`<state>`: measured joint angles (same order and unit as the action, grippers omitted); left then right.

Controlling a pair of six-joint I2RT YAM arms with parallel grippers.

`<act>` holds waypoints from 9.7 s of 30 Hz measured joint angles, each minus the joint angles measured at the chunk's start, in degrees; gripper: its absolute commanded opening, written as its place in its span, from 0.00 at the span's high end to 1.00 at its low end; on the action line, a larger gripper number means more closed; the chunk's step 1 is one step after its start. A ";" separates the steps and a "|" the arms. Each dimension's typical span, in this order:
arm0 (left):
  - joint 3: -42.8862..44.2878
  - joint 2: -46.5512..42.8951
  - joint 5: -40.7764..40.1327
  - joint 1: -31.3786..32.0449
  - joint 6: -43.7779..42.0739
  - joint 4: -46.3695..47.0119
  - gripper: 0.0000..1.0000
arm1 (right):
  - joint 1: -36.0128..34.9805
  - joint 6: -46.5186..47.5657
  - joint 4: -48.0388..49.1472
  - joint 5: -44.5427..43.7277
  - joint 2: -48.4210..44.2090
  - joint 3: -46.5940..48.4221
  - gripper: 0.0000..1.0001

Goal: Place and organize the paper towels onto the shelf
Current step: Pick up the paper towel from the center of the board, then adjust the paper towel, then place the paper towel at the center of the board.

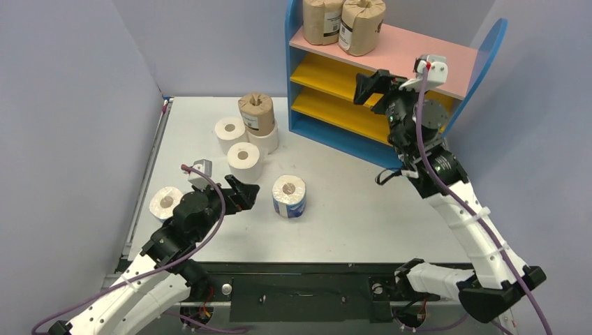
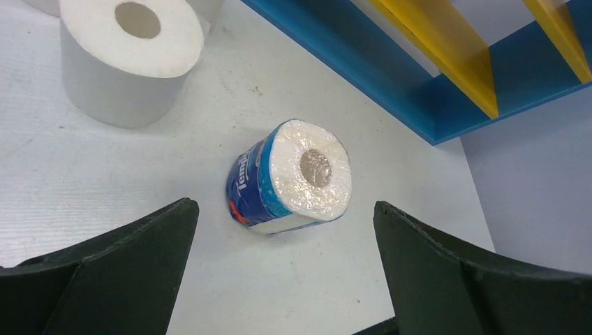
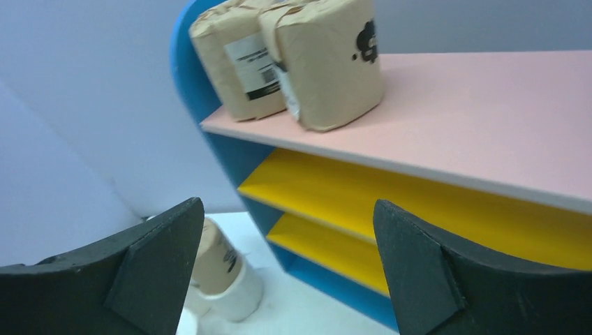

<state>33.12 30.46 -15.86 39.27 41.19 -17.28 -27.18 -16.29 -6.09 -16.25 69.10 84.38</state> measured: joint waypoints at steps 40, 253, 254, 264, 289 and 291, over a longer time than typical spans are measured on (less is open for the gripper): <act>10.95 25.90 5.66 -5.84 7.02 -8.79 0.04 | -26.91 -21.51 -8.52 -11.39 -4.26 -40.54 0.11; -10.73 33.77 50.56 -32.85 41.86 66.36 0.37 | -11.15 -19.96 -1.57 32.59 -30.69 -41.40 0.75; -10.10 32.30 50.36 -33.20 39.85 62.82 0.37 | -12.57 -17.88 -4.79 30.49 -30.08 -39.76 0.75; -3.78 31.34 45.86 -32.98 24.15 30.45 0.37 | -22.10 -4.83 -24.81 11.67 -16.09 -33.03 0.75; -2.58 30.53 43.01 -31.06 15.37 19.58 0.37 | -28.04 -1.60 -31.74 4.17 8.85 -28.83 0.63; -2.47 30.56 42.64 -30.18 14.69 18.78 0.36 | -28.04 -1.70 -31.80 4.13 9.25 -28.26 0.57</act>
<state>30.65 61.01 26.79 9.08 55.88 1.50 -55.22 -18.00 -37.89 -12.12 78.35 56.12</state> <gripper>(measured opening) 0.634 0.359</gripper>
